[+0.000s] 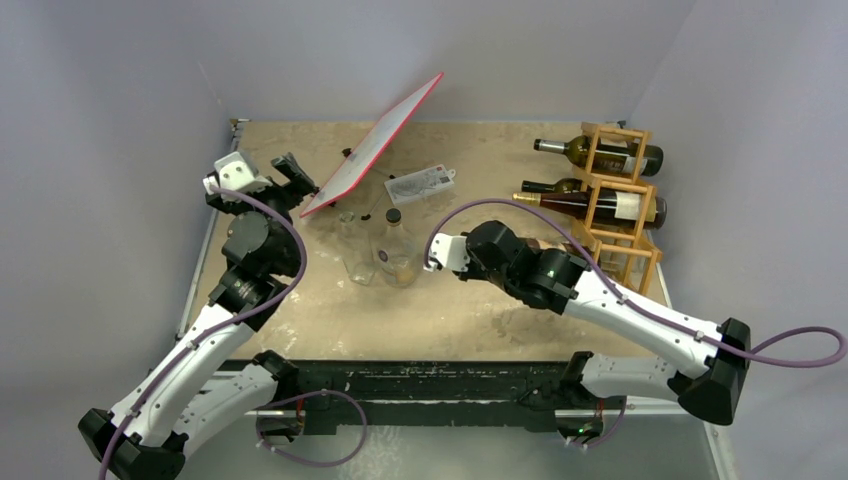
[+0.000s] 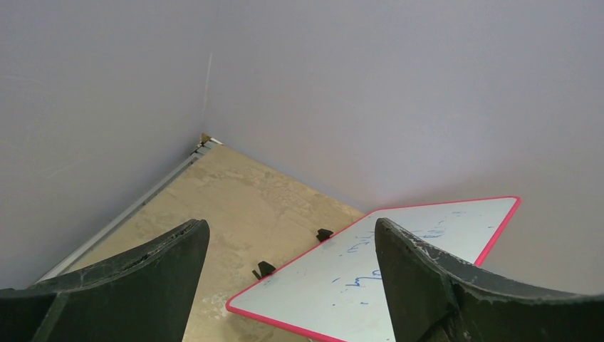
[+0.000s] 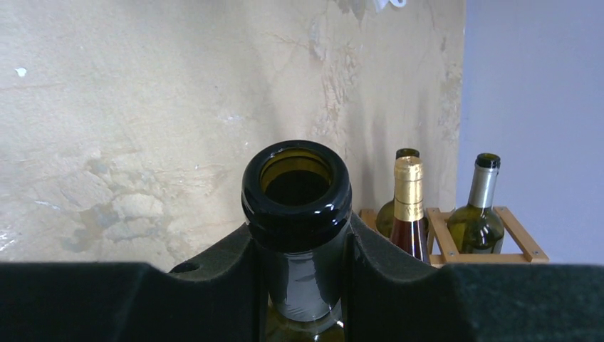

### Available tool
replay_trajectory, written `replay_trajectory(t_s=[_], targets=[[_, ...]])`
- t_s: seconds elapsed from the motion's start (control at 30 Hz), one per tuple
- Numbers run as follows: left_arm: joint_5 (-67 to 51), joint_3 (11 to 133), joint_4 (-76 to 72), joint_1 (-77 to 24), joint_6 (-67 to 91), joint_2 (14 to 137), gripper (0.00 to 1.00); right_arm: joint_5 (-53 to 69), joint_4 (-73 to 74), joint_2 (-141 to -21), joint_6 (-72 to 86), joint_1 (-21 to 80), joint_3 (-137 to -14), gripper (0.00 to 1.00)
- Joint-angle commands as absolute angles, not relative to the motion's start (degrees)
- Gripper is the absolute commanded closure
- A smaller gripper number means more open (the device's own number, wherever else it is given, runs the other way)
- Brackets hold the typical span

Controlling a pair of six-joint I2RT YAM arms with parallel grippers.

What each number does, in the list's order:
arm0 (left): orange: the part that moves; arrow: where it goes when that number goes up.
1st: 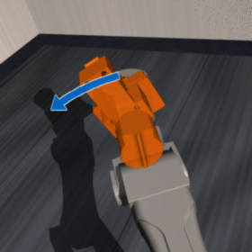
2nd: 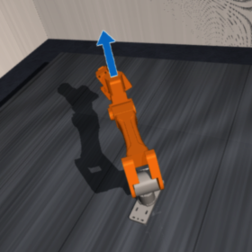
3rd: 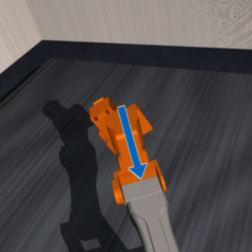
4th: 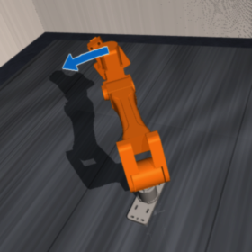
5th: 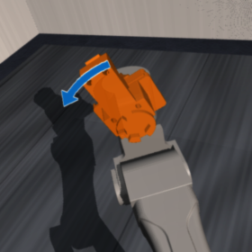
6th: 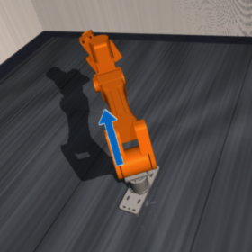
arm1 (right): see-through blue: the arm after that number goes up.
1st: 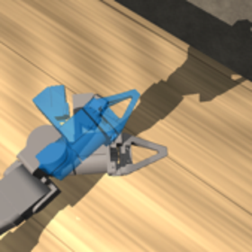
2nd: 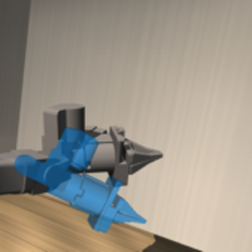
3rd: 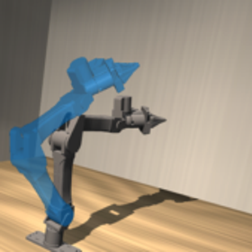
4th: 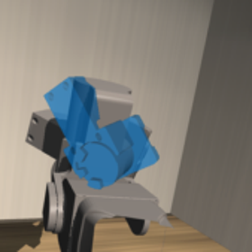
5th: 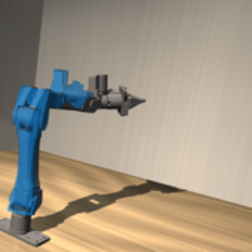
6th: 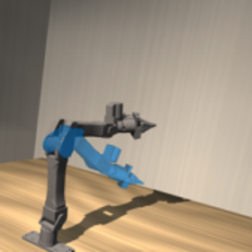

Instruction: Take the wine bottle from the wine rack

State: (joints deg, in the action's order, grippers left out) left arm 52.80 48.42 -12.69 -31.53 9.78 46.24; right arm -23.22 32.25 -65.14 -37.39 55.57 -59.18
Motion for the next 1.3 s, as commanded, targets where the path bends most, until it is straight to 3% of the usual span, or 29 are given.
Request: replay_trajectory(t_s=[0.0,0.73,1.27], targets=[[51.9,51.05,-13.89,-31.14,10.81,46.09,0.15,-18.67,28.67,-63.66,-30.54,57.32,-63.03,1.0],[51.89,51.06,-13.62,-31.03,11.16,46.57,0.15,-8.24,2.78,-60.23,-20.48,56.96,-58.91,1.0],[52.12,50.97,-13.54,-31.03,10.91,46.51,0.15,3.57,-13.39,-63.96,-7.8,45.79,-56.64,1.0]])
